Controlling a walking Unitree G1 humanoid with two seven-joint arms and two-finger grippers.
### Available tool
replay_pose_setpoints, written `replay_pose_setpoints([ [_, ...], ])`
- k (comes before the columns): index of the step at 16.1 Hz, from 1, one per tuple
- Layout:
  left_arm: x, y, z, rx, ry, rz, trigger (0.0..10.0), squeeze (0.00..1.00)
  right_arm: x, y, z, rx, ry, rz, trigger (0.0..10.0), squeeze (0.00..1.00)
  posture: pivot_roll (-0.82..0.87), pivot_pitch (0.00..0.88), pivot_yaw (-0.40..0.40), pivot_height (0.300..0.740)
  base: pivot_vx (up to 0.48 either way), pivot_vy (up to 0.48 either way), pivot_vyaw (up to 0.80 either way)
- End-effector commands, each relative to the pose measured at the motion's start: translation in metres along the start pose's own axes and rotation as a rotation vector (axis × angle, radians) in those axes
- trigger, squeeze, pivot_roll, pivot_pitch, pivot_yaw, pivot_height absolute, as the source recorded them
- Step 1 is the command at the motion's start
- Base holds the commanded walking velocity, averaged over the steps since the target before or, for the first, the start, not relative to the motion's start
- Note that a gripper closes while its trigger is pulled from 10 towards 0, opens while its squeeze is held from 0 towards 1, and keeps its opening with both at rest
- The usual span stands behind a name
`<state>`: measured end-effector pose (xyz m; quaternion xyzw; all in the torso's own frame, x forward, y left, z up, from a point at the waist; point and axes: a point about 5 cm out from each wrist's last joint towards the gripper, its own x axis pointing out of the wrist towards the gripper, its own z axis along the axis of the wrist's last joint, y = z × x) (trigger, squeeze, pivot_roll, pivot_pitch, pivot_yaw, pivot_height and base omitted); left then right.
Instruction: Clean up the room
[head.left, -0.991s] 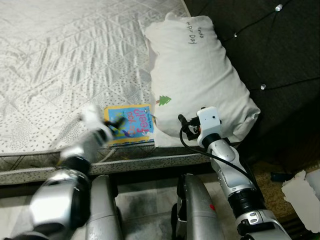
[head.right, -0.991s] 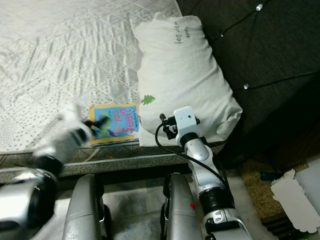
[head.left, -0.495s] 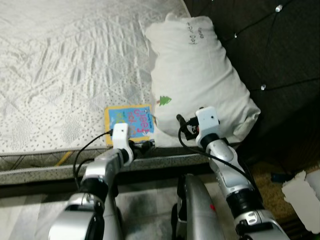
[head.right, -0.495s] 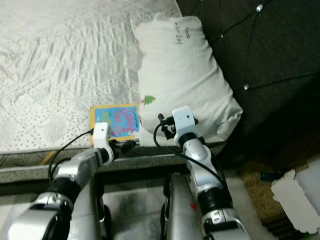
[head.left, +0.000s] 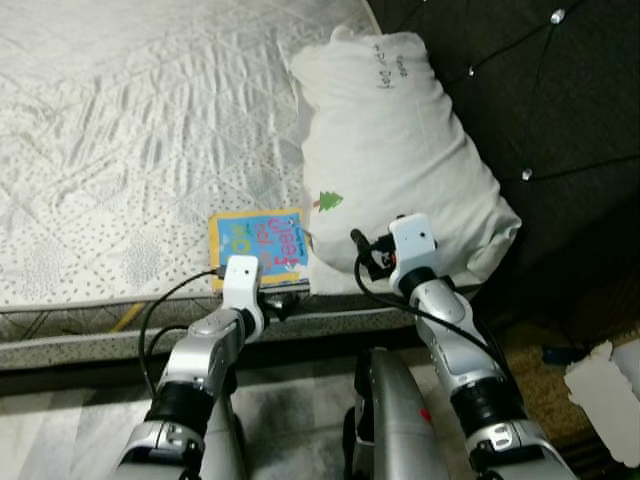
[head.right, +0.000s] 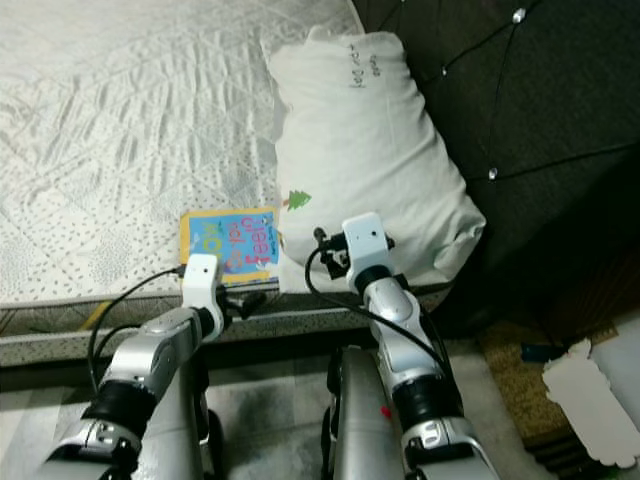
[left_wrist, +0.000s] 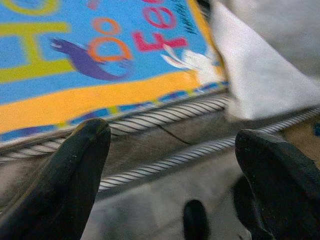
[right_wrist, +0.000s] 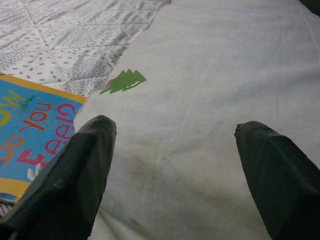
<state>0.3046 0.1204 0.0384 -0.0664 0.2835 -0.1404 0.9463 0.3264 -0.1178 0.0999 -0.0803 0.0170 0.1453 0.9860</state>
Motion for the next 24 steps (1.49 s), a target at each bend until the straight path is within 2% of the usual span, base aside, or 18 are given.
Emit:
replay_pose_setpoints([
  [1, -0.003, 0.006, -0.006, -0.011, 0.009, 0.048, 10.0, 0.00, -0.001, -0.003, -0.003, 0.007, 0.013, -0.003, 10.0, 0.00, 0.02, 0.163, -0.057, 0.571, 0.000, 0.000, 0.00],
  [5, -0.006, 0.017, -0.002, -0.013, 0.006, 0.087, 10.0, 0.00, -0.001, -0.002, -0.002, -0.002, 0.009, 0.008, 10.0, 0.00, 0.02, 0.163, -0.059, 0.571, 0.000, 0.000, 0.55],
  [11, -0.006, 0.030, 0.003, -0.035, 0.000, 0.134, 10.0, 0.00, -0.001, -0.003, -0.002, 0.010, 0.011, -0.004, 10.0, 0.00, 0.02, 0.165, -0.058, 0.571, 0.000, 0.000, 0.00],
  [14, -0.006, 0.051, 0.017, -0.044, -0.038, 0.195, 10.0, 0.00, -0.001, -0.003, -0.002, 0.014, 0.011, -0.006, 10.0, 0.00, 0.02, 0.170, -0.057, 0.571, 0.000, 0.000, 0.00],
  [20, -0.005, 0.068, 0.024, -0.053, -0.036, 0.229, 10.0, 0.00, -0.001, -0.003, -0.002, 0.013, 0.011, -0.008, 10.0, 0.00, 0.01, 0.172, -0.058, 0.571, 0.000, 0.000, 0.00],
  [22, -0.003, 0.066, 0.027, -0.027, -0.039, 0.222, 10.0, 0.00, -0.001, -0.003, -0.002, 0.013, 0.011, -0.008, 10.0, 0.00, 0.01, 0.172, -0.058, 0.571, 0.000, 0.000, 0.00],
  [24, 0.000, 0.058, 0.022, -0.031, -0.014, 0.188, 10.0, 0.00, -0.001, -0.003, -0.002, 0.014, 0.013, -0.007, 10.0, 0.00, 0.01, 0.173, -0.056, 0.571, 0.000, 0.000, 0.00],
])
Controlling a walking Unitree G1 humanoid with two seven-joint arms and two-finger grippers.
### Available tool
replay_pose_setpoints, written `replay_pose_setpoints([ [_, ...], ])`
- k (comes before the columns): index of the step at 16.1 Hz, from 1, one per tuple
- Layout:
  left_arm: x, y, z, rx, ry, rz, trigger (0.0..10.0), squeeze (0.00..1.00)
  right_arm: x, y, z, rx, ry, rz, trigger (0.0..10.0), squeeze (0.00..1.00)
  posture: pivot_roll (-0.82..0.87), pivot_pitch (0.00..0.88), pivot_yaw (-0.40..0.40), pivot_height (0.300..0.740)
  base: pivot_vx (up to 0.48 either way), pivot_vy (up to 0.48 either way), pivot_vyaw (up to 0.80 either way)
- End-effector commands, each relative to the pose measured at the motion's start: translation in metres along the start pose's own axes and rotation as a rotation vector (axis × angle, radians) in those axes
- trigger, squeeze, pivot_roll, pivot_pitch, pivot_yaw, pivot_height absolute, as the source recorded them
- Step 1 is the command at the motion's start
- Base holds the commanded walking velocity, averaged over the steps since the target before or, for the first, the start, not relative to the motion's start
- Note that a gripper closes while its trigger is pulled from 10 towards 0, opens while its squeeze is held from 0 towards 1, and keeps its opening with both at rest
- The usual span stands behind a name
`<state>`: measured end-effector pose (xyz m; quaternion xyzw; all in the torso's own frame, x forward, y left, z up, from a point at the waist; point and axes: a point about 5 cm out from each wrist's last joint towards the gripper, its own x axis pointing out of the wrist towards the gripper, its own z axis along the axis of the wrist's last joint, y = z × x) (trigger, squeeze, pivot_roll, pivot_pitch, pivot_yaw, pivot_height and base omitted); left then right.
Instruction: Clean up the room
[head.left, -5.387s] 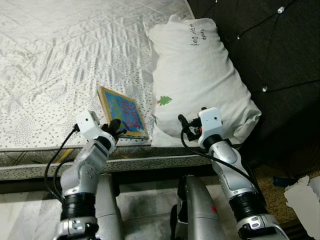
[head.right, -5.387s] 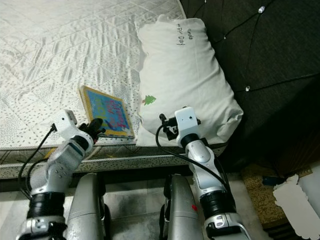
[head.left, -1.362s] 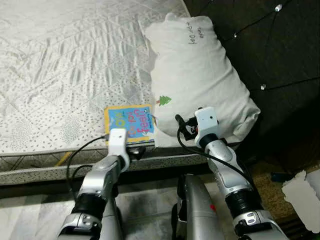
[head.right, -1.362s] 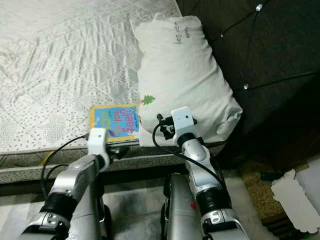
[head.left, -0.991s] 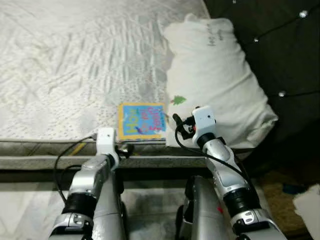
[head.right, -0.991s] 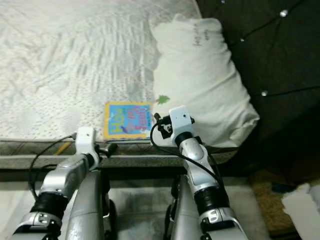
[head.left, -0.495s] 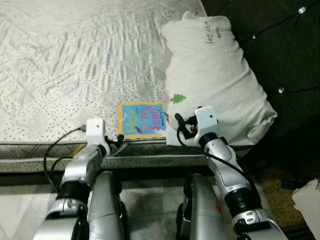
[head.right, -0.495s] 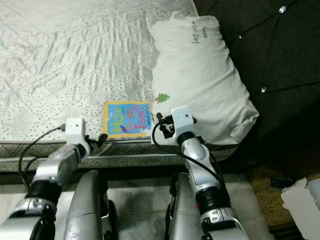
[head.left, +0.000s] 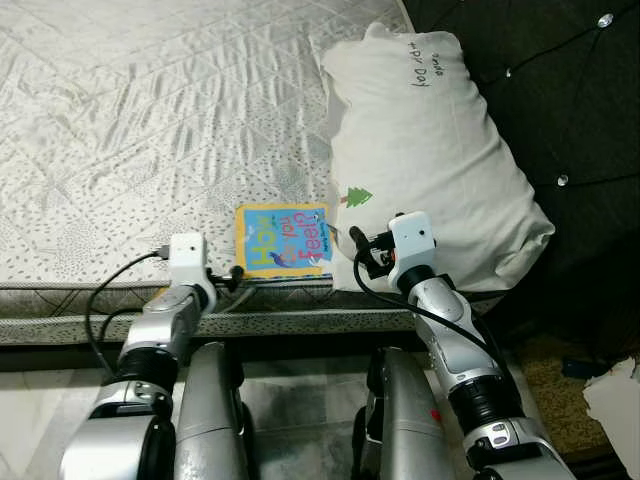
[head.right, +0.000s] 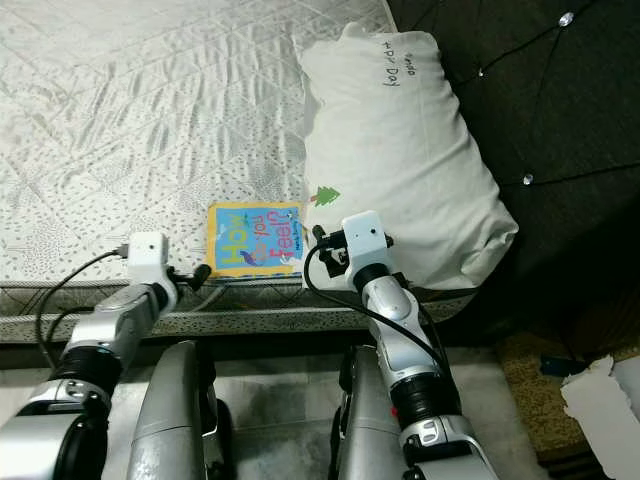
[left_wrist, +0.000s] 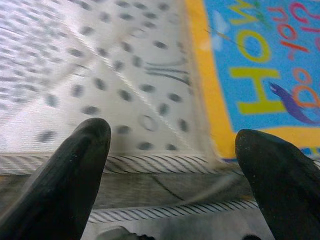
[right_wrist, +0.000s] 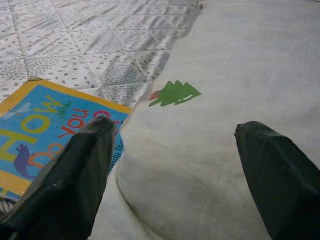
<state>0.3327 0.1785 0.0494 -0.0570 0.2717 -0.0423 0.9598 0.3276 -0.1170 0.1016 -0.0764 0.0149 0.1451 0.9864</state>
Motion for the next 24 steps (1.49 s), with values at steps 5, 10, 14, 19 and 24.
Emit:
replay_pose_setpoints([
  [5, 0.002, 0.002, -0.018, -0.016, 0.080, 0.004, 10.0, 0.00, -0.001, -0.002, -0.004, 0.011, 0.019, -0.008, 10.0, 0.00, 0.01, 0.174, -0.055, 0.571, 0.000, 0.000, 0.00],
  [10, 0.002, 0.012, -0.015, -0.049, 0.094, 0.019, 10.0, 0.00, -0.001, -0.003, -0.004, 0.009, 0.019, -0.008, 10.0, 0.00, 0.01, 0.174, -0.056, 0.571, 0.000, 0.000, 0.00],
  [14, 0.001, 0.028, -0.009, -0.070, 0.087, 0.072, 10.0, 0.00, -0.002, -0.003, -0.004, 0.007, 0.020, -0.008, 10.0, 0.00, 0.01, 0.172, -0.056, 0.571, 0.000, 0.000, 0.00],
  [19, -0.004, 0.045, -0.008, -0.080, 0.089, 0.121, 10.0, 0.00, -0.002, -0.003, -0.005, 0.008, 0.024, -0.006, 10.0, 0.00, 0.01, 0.170, -0.056, 0.571, 0.000, 0.000, 0.00],
  [24, 0.001, 0.035, 0.002, -0.053, 0.047, 0.096, 10.0, 0.00, -0.001, -0.002, -0.006, 0.008, 0.026, -0.002, 10.0, 0.00, 0.01, 0.161, -0.056, 0.571, 0.000, 0.000, 0.00],
])
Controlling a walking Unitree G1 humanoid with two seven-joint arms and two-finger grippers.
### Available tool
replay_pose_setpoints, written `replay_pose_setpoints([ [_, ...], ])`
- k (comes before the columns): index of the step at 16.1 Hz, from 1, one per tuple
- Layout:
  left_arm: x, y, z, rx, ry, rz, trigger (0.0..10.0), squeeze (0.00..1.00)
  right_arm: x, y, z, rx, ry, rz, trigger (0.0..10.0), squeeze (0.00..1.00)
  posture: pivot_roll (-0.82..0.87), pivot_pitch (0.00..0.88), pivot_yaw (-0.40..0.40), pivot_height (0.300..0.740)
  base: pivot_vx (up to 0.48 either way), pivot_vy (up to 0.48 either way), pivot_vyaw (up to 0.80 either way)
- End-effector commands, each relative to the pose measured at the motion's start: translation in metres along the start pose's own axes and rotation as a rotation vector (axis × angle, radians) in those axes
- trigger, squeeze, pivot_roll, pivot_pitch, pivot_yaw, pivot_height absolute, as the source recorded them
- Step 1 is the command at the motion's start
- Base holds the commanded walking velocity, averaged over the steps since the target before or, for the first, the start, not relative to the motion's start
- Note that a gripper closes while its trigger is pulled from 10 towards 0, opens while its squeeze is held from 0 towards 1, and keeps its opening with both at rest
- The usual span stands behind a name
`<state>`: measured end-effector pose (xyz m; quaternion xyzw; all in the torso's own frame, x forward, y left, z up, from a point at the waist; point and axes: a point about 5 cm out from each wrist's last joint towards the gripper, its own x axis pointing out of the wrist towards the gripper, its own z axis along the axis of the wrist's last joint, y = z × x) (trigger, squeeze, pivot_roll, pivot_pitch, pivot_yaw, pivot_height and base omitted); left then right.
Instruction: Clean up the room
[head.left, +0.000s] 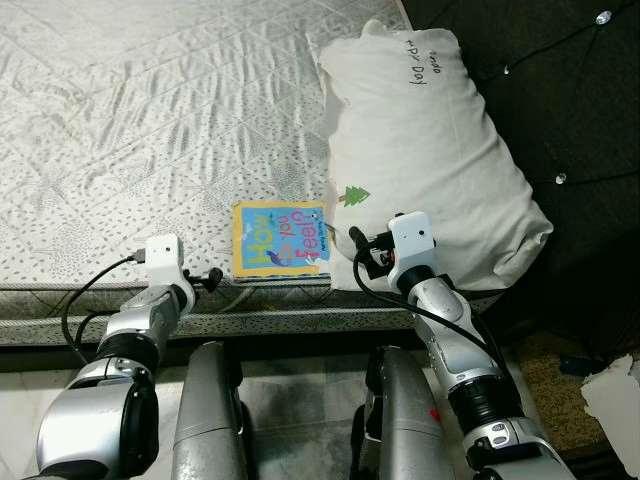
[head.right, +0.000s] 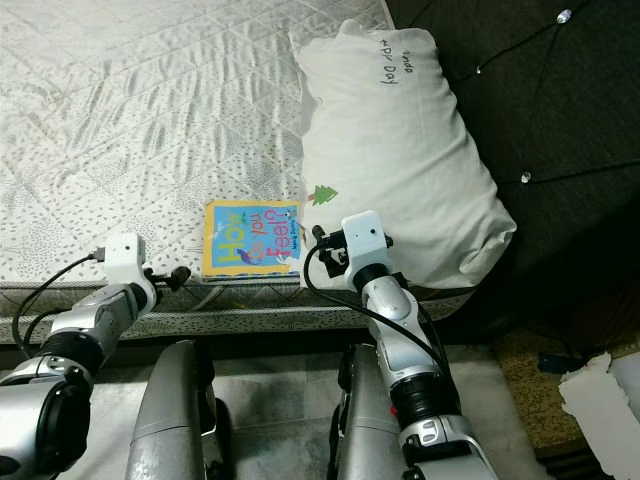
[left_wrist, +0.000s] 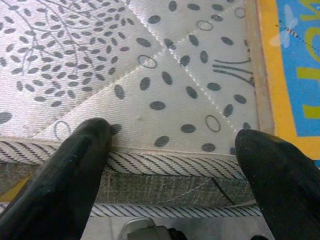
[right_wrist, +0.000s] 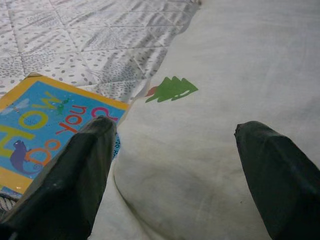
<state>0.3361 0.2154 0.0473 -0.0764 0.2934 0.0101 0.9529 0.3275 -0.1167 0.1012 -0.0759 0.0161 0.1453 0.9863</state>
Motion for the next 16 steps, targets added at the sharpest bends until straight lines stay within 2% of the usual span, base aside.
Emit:
replay_pose_setpoints([
  [1, 0.001, -0.007, 0.000, 0.010, -0.001, -0.008, 10.0, 0.00, -0.001, -0.002, -0.005, 0.007, 0.024, -0.003, 10.0, 0.00, 0.01, 0.160, -0.055, 0.571, 0.000, 0.000, 0.00],
  [7, 0.002, -0.020, -0.009, 0.020, 0.001, -0.047, 10.0, 0.00, 0.000, -0.002, -0.005, 0.011, 0.024, -0.006, 10.0, 0.00, 0.01, 0.161, -0.051, 0.571, 0.000, 0.000, 0.00],
  [11, 0.003, -0.034, -0.002, 0.129, -0.057, -0.068, 10.0, 0.00, 0.000, -0.003, -0.005, 0.011, 0.025, -0.007, 10.0, 0.00, 0.01, 0.159, -0.051, 0.571, 0.000, 0.000, 0.00],
  [13, 0.005, -0.040, -0.013, 0.130, 0.004, -0.102, 10.0, 0.00, 0.001, -0.003, -0.005, 0.010, 0.025, -0.006, 10.0, 0.00, 0.01, 0.159, -0.051, 0.571, 0.000, 0.000, 0.00],
  [16, 0.005, -0.038, -0.028, 0.151, 0.071, -0.109, 10.0, 0.00, 0.001, -0.003, -0.005, 0.011, 0.025, -0.008, 10.0, 0.00, 0.00, 0.162, -0.048, 0.571, 0.000, 0.000, 0.00],
])
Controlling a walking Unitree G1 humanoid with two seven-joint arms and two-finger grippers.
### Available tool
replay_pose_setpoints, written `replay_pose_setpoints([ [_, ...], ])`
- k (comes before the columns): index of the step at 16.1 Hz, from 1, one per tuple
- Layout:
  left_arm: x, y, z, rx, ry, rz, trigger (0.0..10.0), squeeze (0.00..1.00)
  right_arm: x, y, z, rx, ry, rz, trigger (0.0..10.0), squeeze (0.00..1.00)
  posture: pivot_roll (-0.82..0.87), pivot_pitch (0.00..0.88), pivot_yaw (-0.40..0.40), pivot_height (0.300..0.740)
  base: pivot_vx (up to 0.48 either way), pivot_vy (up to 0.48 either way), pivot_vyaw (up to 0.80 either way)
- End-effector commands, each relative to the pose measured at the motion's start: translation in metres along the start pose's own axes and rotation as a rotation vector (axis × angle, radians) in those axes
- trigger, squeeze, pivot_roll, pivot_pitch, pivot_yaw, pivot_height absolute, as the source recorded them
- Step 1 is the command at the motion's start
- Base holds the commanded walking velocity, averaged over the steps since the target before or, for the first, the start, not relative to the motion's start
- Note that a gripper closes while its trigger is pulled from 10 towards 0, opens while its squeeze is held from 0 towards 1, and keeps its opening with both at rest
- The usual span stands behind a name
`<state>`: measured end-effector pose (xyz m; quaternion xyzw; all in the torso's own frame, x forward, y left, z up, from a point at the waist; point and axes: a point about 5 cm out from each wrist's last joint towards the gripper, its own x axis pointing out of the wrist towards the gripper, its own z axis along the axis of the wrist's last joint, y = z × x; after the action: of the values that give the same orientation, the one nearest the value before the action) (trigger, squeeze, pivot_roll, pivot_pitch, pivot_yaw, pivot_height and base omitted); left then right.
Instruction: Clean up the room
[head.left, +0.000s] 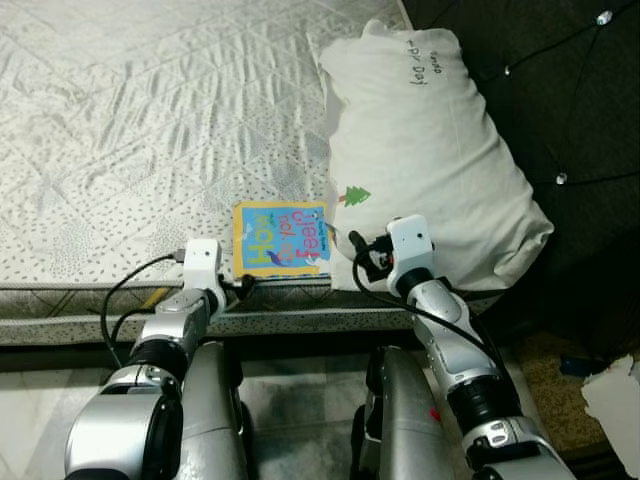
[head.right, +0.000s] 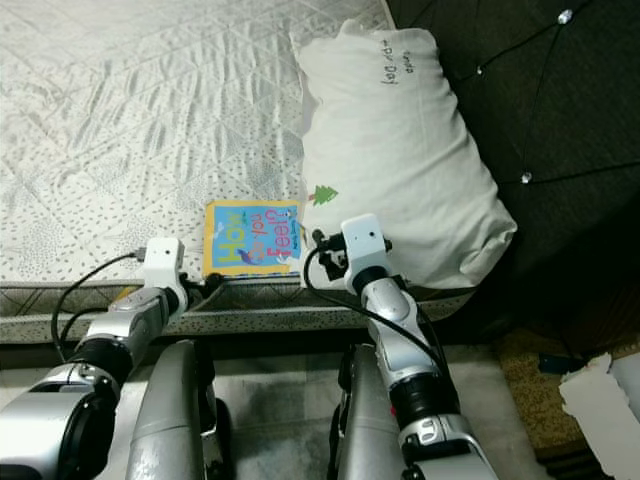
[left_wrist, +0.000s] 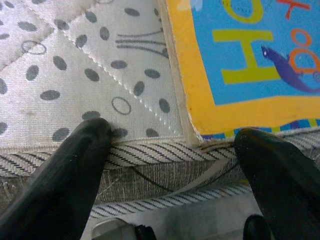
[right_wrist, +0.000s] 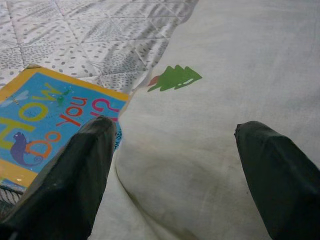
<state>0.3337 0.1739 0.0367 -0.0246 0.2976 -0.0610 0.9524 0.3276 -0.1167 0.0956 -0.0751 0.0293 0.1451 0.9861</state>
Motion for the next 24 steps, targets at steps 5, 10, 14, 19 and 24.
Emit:
replay_pose_setpoints([
  [5, -0.003, 0.013, -0.021, 0.025, 0.097, 0.034, 10.0, 0.00, -0.001, -0.003, 0.000, 0.008, 0.002, -0.009, 10.0, 0.00, 0.00, 0.170, -0.049, 0.571, 0.000, 0.000, 0.00],
  [10, -0.007, 0.033, -0.014, -0.005, 0.077, 0.107, 10.0, 0.00, -0.003, -0.005, 0.000, 0.005, 0.001, -0.018, 10.0, 0.00, -0.02, 0.179, -0.049, 0.571, 0.000, 0.000, 0.00],
  [14, -0.009, 0.042, -0.006, -0.013, 0.055, 0.148, 10.0, 0.00, -0.005, -0.008, 0.000, -0.004, 0.002, -0.024, 10.0, 0.00, -0.03, 0.183, -0.055, 0.571, 0.000, 0.000, 0.00],
  [19, -0.009, 0.044, -0.003, -0.013, 0.042, 0.159, 10.0, 0.00, -0.004, -0.008, 0.000, -0.006, 0.006, -0.019, 10.0, 0.00, -0.02, 0.177, -0.056, 0.571, 0.000, 0.000, 0.00],
  [24, -0.004, 0.029, 0.015, -0.025, -0.056, 0.129, 10.0, 0.00, -0.001, -0.004, 0.000, -0.001, 0.006, -0.014, 10.0, 0.00, 0.00, 0.161, -0.051, 0.571, 0.000, 0.000, 0.00],
])
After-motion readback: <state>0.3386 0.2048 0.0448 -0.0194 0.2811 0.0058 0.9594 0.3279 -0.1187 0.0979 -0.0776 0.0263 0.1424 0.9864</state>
